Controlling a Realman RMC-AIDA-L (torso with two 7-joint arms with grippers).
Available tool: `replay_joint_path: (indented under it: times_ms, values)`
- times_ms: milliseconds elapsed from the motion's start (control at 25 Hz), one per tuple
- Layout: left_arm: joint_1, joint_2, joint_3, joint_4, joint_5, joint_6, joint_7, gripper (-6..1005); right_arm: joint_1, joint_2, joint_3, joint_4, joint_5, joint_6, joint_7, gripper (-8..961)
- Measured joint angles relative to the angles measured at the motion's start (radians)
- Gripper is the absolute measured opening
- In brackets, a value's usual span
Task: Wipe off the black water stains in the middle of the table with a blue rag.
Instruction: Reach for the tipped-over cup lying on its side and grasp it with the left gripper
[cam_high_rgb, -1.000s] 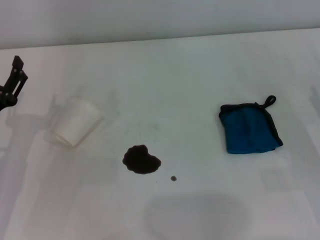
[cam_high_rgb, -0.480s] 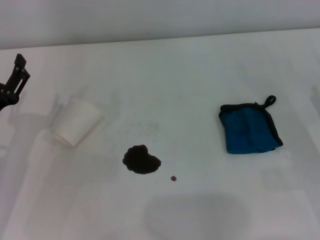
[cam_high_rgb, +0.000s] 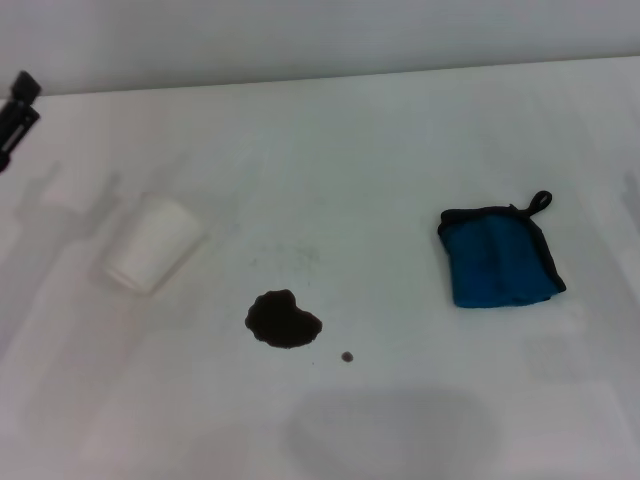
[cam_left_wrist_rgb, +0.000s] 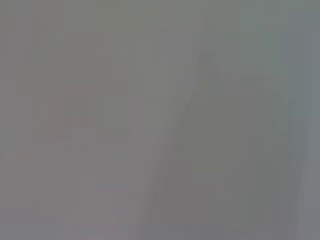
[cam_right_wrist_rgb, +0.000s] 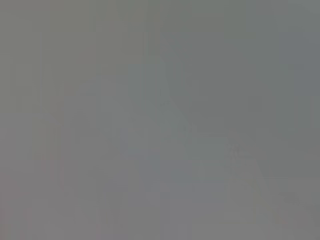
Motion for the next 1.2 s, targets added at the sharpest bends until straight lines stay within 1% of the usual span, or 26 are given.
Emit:
replay_joint_path:
  times_ms: [80,160,240,320,400,440,520,600,640,680,800,840,960,1080,1200]
  values:
    - [-0.021,0.019,0.001,-0.037,0.018,0.003,-0.102,878,0.000,0.000,0.000,0.000,0.000,-0.001,0.000,874]
    - [-0.050,0.031,0.001,-0.106,0.047,0.004,-0.237,877,0.000,0.000,0.000,0.001,0.000,-0.002,0.000,874]
    - [-0.085,0.035,0.002,-0.199,0.084,0.006,-0.378,877,0.000,0.000,0.000,0.001,0.000,-0.007,0.000,874]
    - [-0.125,0.034,0.012,-0.311,0.130,0.014,-0.511,877,0.001,0.000,0.000,0.001,0.000,-0.015,0.000,874]
    - [-0.173,0.026,0.071,-0.455,0.162,0.028,-0.657,876,0.004,0.000,0.000,0.001,0.000,-0.024,0.000,874]
    - [-0.192,0.020,0.112,-0.515,0.164,0.035,-0.725,876,0.007,0.000,0.000,0.001,0.000,-0.030,0.000,874]
    - [-0.224,0.011,0.166,-0.619,0.179,0.053,-0.832,876,0.011,0.000,0.000,0.001,0.000,-0.040,0.000,874]
    - [-0.259,0.007,0.176,-0.704,0.222,0.083,-0.919,877,0.015,0.000,0.000,0.001,0.000,-0.047,0.000,874]
    - [-0.259,0.007,0.176,-0.704,0.222,0.083,-0.919,877,0.017,0.000,0.000,0.001,0.000,-0.048,0.000,874]
    - [-0.301,0.011,0.176,-0.794,0.283,0.127,-1.011,878,0.018,0.001,0.000,0.001,0.000,-0.048,0.000,874]
    - [-0.357,0.029,0.176,-0.879,0.381,0.184,-1.116,874,0.018,0.001,0.000,0.001,0.000,-0.048,0.000,874]
    - [-0.383,0.039,0.176,-0.911,0.435,0.215,-1.161,874,0.018,0.002,0.000,0.001,0.000,-0.048,0.000,874]
    - [-0.446,0.056,0.177,-0.982,0.551,0.282,-1.234,874,0.019,0.002,0.010,0.002,0.000,-0.046,0.000,873]
    - [-0.515,0.071,0.177,-1.031,0.707,0.334,-1.278,874,0.019,0.002,0.024,0.006,0.000,-0.044,0.000,873]
    - [-0.583,0.093,0.178,-1.035,0.892,0.354,-1.303,874,0.019,0.002,0.025,0.007,0.000,-0.042,0.007,873]
